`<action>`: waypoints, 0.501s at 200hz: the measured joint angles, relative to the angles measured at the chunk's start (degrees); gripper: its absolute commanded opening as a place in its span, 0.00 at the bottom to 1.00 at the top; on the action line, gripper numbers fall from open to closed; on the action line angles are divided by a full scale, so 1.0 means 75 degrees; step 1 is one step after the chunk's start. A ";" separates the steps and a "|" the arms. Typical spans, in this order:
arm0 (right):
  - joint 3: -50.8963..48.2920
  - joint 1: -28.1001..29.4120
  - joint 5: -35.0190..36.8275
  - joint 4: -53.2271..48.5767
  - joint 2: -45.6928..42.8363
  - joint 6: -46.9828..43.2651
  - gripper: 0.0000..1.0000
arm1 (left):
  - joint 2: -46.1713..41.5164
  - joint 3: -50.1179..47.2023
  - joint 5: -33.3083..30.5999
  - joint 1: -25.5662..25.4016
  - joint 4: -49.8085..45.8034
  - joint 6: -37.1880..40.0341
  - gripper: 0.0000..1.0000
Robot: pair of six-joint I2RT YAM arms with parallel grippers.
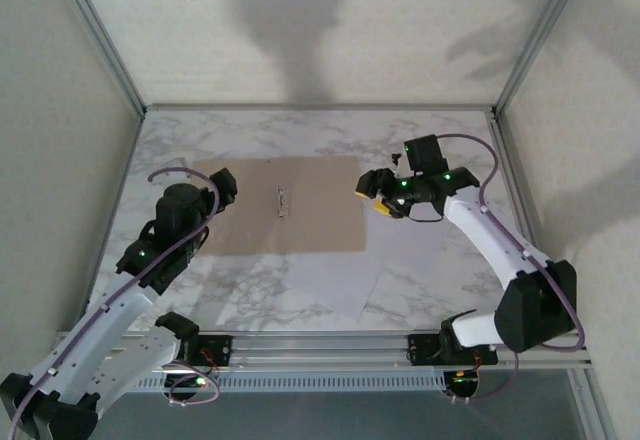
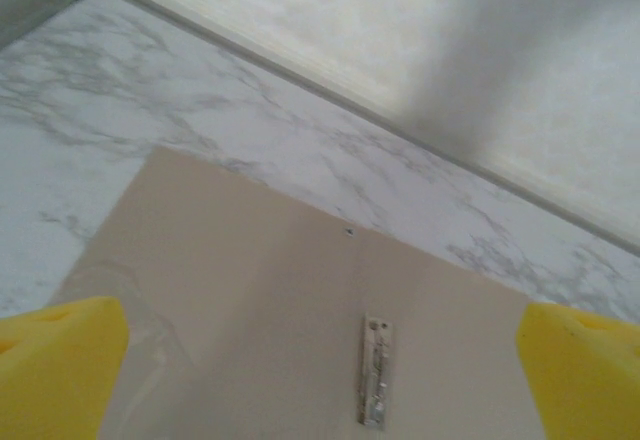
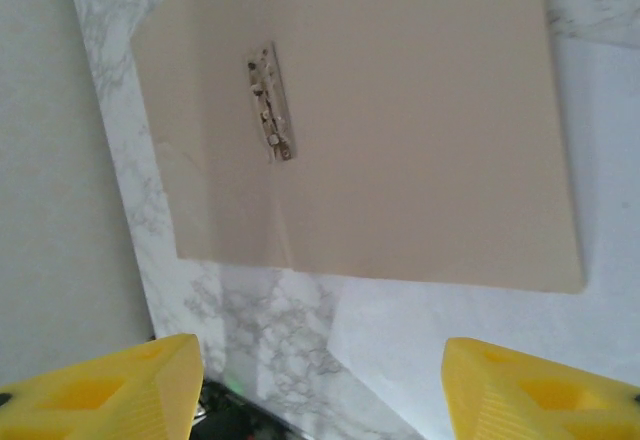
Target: Put the files into the folder
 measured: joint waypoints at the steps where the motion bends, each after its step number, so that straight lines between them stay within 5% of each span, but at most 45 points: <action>1: -0.0012 -0.0003 0.0017 -0.0003 -0.0026 -0.0003 0.67 | 0.0015 0.0009 0.0023 0.0000 0.0009 0.0006 0.99; 100: -0.1139 -0.1291 0.1000 -0.0364 -0.1690 -0.0635 0.67 | 0.2824 0.1766 0.2780 -0.0256 0.0603 0.0385 0.94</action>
